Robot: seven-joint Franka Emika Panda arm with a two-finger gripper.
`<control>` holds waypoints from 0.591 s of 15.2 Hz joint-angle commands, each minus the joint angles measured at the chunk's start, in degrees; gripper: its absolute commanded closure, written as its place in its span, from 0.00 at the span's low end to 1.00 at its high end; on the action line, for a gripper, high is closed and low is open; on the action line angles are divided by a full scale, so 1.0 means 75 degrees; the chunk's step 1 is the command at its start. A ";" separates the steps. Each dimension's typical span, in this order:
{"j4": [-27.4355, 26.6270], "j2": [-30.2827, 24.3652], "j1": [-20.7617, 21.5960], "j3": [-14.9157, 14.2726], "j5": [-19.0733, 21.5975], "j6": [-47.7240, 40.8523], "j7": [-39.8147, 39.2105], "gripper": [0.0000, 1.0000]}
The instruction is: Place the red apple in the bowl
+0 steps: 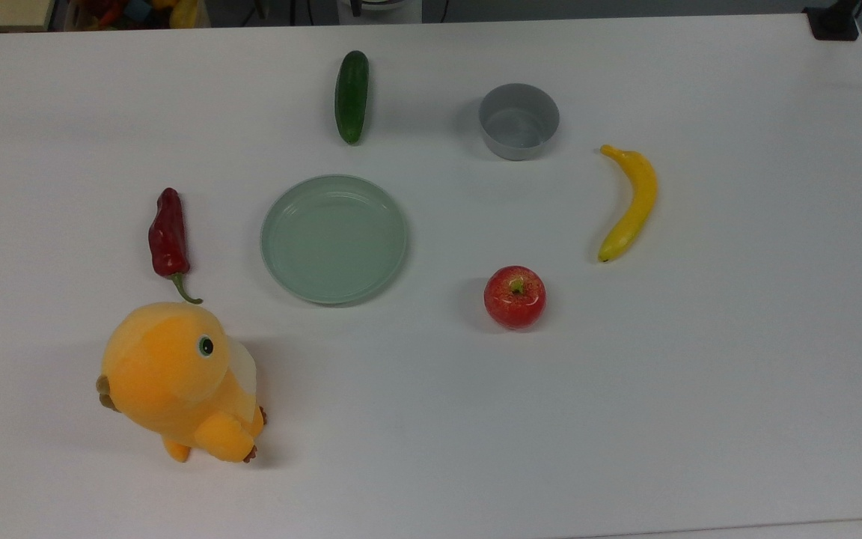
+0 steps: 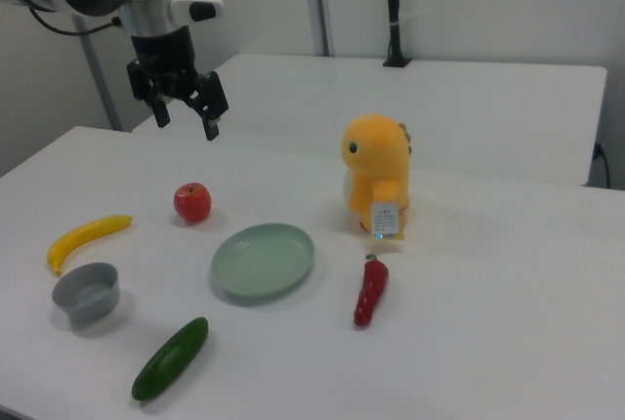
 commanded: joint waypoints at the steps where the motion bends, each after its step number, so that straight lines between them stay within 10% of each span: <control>1: -0.0160 -0.0216 0.0213 -0.0035 -0.0032 -0.0057 -0.0138 0.00; 9: -0.0205 -0.0262 0.0144 -0.0034 -0.0032 -0.0454 -0.0196 0.00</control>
